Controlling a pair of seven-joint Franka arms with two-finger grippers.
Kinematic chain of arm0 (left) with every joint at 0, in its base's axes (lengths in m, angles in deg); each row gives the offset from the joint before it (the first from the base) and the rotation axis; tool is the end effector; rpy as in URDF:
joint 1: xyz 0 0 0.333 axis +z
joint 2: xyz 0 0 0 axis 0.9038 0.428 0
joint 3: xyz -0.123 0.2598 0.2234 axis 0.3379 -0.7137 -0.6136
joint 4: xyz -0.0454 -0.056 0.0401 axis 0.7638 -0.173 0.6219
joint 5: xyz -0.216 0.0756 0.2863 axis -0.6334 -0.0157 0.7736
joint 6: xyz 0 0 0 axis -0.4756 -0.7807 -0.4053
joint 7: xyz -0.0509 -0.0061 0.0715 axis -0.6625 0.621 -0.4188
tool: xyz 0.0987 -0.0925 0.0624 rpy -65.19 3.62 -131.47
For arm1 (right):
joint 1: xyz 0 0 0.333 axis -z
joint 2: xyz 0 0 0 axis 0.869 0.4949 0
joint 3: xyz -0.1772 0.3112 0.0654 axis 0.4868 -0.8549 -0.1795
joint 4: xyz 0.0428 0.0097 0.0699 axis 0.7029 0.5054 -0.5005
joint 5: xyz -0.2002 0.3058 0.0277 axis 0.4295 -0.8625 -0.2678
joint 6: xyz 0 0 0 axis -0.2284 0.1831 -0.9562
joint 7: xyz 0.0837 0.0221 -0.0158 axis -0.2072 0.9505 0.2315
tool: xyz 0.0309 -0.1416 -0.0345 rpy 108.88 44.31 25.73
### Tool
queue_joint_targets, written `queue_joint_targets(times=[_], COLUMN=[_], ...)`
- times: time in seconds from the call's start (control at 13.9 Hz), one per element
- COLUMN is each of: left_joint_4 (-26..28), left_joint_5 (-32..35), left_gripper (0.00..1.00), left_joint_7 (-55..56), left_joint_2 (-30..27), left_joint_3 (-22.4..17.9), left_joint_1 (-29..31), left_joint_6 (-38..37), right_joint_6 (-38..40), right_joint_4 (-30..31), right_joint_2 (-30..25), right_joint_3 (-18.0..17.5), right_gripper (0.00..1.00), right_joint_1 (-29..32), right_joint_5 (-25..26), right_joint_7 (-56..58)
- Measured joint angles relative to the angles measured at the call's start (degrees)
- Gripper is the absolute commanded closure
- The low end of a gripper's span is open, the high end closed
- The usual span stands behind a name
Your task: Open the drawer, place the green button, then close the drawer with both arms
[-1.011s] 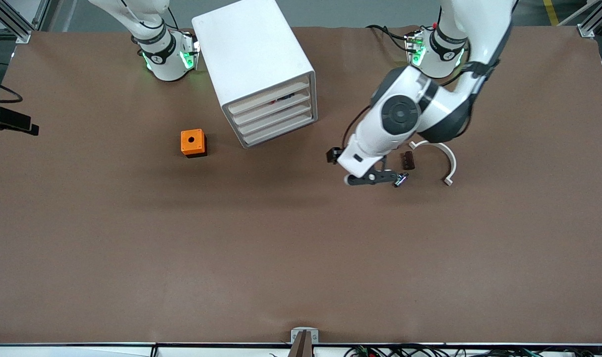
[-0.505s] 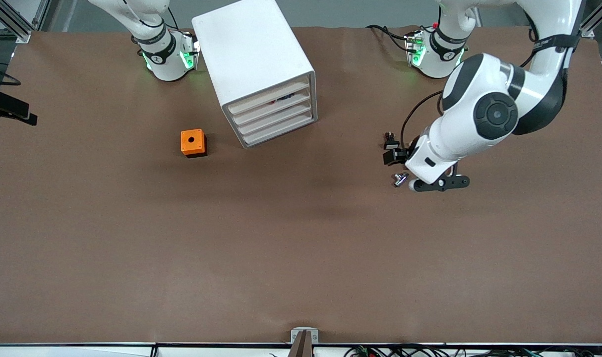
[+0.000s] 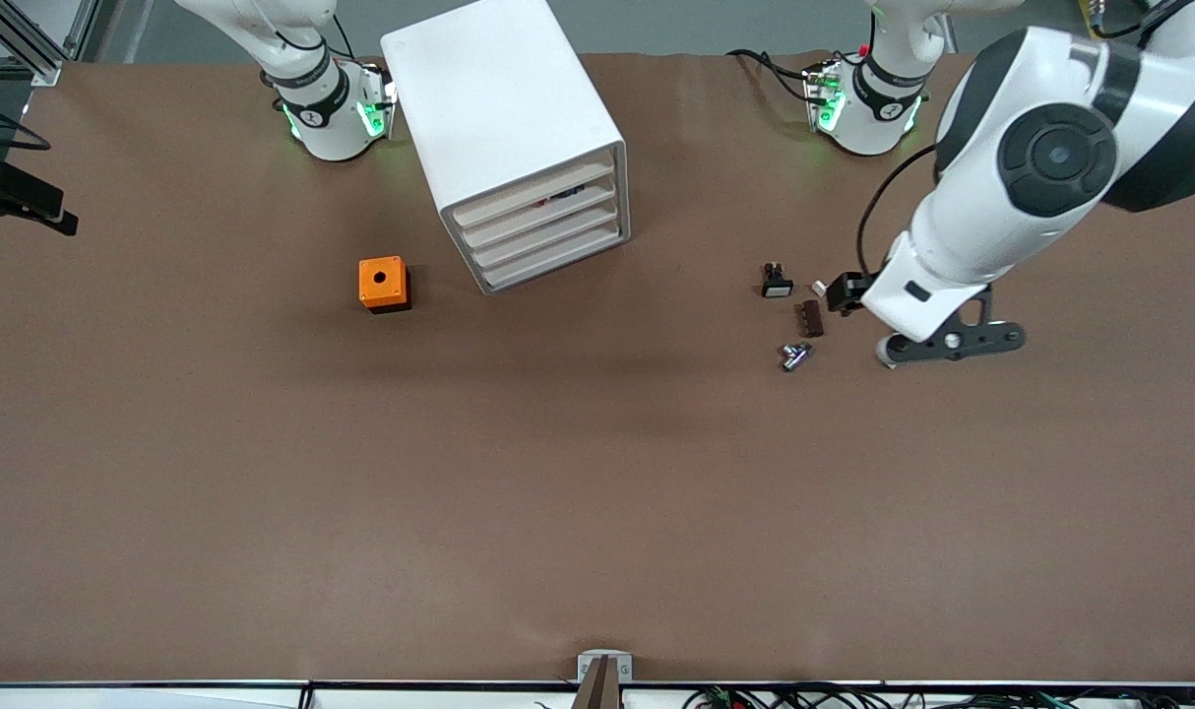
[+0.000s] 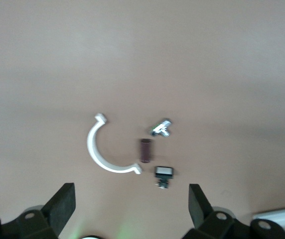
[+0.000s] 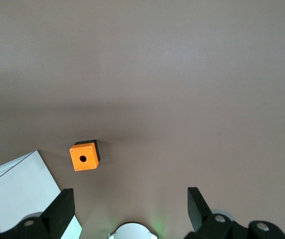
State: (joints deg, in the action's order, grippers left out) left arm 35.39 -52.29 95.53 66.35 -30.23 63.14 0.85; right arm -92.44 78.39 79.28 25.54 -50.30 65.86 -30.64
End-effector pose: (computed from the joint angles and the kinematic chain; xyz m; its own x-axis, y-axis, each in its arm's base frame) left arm 0.5599 -0.1857 0.5501 0.9882 0.0917 -0.1228 0.0743 -0.9874 -0.1394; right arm 0.4983 -0.0436 0.6599 0.9954 -0.0062 -0.0959 -0.0067 -1.0000 -0.0055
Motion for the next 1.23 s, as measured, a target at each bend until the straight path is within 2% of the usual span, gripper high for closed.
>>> queue_joint_targets(times=[0.22, 0.51, 0.72, 0.94, 1.08, 1.23], left_joint_4=[-2.2, -3.9, -4.7, -4.6, -2.9, 1.1], left_joint_5=[1.5, 1.5, 1.5, 1.0, 0.1, -2.9], left_gripper=[0.00, 0.00, 0.00, 0.00, 0.00, 0.00], left_joint_7=[0.0, -2.6, -5.5, -12.1, -14.7, -17.0], left_joint_2=[-0.2, -1.6, -3.4, -5.8, -9.0, -14.1], left_joint_3=[0.0, 0.0, -0.1, -0.7, -3.6, -8.3], left_joint_1=[0.2, 1.6, 2.8, 5.7, 5.1, 3.9], left_joint_6=[-2.5, -3.1, -3.7, -5.9, -7.8, -8.4], right_joint_6=[-2.7, -4.3, -4.4, -4.4, -4.5, -4.5], right_joint_4=[5.5, 8.3, 8.4, 8.5, 8.5, 8.5], right_joint_2=[-4.1, -6.1, -6.1, -6.1, -6.1, -6.1], right_joint_3=[0.0, 0.8, 6.4, 8.2, 8.2, 8.3], right_gripper=[0.00, 0.00, 0.00, 0.00, 0.00, 0.00], right_joint_1=[0.0, -0.3, -4.7, -6.4, -6.6, -6.7], right_joint_5=[-0.4, -0.7, -0.9, -1.0, -1.0, -1.0], right_joint_7=[-0.1, -0.2, -0.2, -0.2, -0.2, -0.2])
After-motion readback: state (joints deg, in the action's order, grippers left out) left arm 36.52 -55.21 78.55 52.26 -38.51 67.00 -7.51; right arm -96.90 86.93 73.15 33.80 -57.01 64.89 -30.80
